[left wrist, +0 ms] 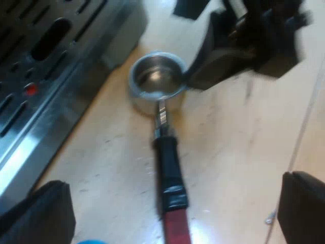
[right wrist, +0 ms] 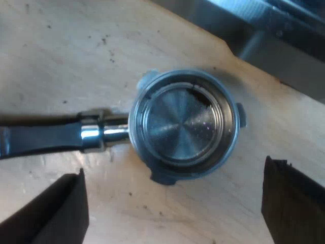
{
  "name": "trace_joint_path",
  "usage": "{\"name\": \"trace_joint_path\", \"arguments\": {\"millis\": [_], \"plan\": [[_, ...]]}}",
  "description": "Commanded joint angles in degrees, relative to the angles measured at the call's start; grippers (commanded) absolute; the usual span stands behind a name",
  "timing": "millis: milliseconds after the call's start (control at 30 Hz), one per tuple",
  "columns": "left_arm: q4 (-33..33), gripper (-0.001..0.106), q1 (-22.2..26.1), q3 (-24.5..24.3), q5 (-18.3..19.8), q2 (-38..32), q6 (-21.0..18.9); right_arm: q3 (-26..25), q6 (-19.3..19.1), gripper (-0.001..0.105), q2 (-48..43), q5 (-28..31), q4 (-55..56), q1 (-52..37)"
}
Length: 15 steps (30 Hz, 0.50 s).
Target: Put the handle in the coffee machine
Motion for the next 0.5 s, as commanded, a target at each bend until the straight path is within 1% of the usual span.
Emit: {"name": "trace_joint_path", "arguments": {"millis": [33, 133, 167, 267, 300, 333, 400, 500], "plan": [[-0.51, 0.083, -0.26, -0.22, 1.16, -0.1, -0.73, 1.2, -0.33, 0.072, -0.46, 0.15, -4.22, -0.9], [-0.51, 0.083, -0.58, -0.22, 0.86, 0.06, -0.73, 2.19, -0.18, 0.072, -0.46, -1.49, -5.15, -3.61], [-0.51, 0.083, -0.78, -0.22, 0.61, 0.26, -0.73, 2.24, -1.61, 0.072, -0.46, -2.38, -5.29, -5.37], [-0.51, 0.083, -2.13, -0.22, 0.61, 1.57, -0.73, 2.24, -3.61, 0.072, -0.46, -5.42, -5.85, -7.18], [-0.51, 0.083, -2.37, -0.22, 0.61, 2.21, -0.73, 2.24, -5.0, 0.072, -0.46, -7.24, -6.38, -8.1], [-0.51, 0.083, -2.37, -0.22, 0.71, 2.43, -0.73, 2.24, -5.35, 0.072, -0.46, -6.99, -6.65, -8.1], [-0.51, 0.083, -2.37, -0.22, 1.04, 3.02, -0.73, 2.24, -7.34, 0.072, -0.2, -6.8, -8.25, -8.09], [-0.51, 0.083, -2.37, -0.22, 1.11, 3.08, -0.73, 2.24, -8.04, 0.072, 1.26, -7.33, -9.11, -8.09]]}}
